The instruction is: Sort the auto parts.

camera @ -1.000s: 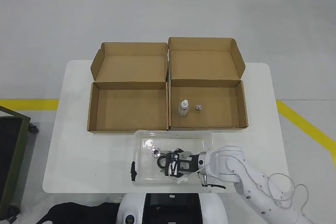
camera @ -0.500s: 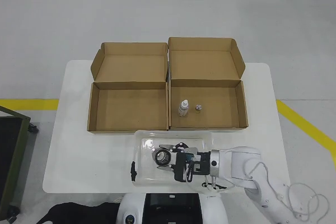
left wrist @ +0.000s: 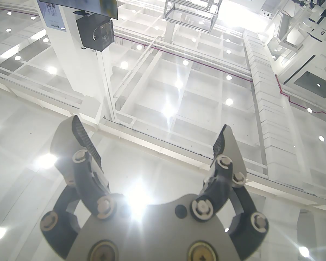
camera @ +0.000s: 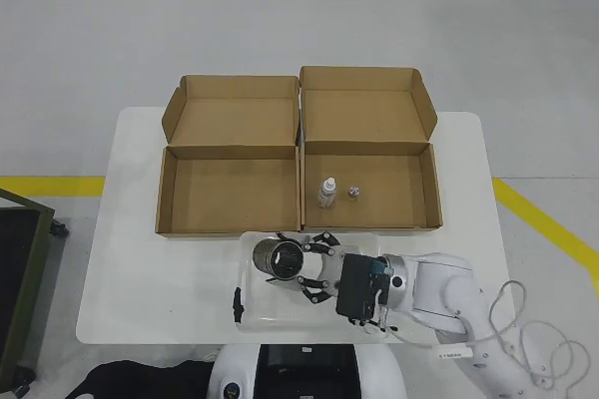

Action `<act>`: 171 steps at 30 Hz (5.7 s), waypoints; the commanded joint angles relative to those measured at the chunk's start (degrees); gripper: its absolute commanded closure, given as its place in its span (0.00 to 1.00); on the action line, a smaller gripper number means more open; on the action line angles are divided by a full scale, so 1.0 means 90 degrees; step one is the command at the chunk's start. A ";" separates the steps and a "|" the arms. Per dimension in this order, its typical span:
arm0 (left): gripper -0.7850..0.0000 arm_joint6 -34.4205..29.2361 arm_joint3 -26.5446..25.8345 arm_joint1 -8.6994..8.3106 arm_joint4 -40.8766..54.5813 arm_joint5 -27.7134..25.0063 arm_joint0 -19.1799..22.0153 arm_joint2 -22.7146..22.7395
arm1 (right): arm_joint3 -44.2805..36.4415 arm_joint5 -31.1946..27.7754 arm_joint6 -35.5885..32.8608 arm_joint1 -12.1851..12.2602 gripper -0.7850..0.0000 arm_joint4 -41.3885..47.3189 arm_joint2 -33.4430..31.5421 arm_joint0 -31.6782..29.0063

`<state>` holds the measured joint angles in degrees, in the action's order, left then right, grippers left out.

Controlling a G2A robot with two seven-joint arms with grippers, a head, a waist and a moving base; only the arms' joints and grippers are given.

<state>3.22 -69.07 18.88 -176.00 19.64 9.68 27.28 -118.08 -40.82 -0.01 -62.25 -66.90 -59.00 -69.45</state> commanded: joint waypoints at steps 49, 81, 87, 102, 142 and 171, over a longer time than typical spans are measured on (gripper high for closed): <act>0.00 0.0000 0.0000 0.0000 0.0000 0.0000 0.0000 0.0000 | 0.2061 0.1724 -0.1350 -0.0574 1.00 -0.0603 0.0883 0.1547; 0.00 0.0000 0.0000 0.0000 0.0000 0.0000 0.0000 0.0000 | 0.4742 0.1701 -0.2551 -0.1565 0.69 -0.0116 0.2459 0.3341; 0.00 0.0000 0.0000 0.0000 0.0000 0.0000 0.0000 0.0000 | 0.4869 0.1640 -0.2592 -0.1636 0.58 -0.0086 0.2446 0.3368; 0.00 0.0000 0.0000 0.0000 0.0000 0.0000 0.0000 0.0000 | 0.4667 0.1523 -0.2480 -0.1680 0.48 -0.0162 0.2193 0.3240; 0.00 0.0000 0.0000 0.0000 0.0000 0.0000 0.0000 0.0000 | 0.1947 -0.0177 -0.2054 -0.0801 0.44 -0.2013 0.0800 0.0264; 0.00 0.0000 0.0000 0.0000 0.0000 0.0000 0.0000 0.0000 | 0.2961 0.0134 -0.1959 -0.0967 0.60 -0.2037 0.1345 0.0696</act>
<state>3.22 -69.07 18.88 -176.00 19.64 9.68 27.28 -91.52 -39.61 -17.71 -70.93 -85.25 -46.97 -63.23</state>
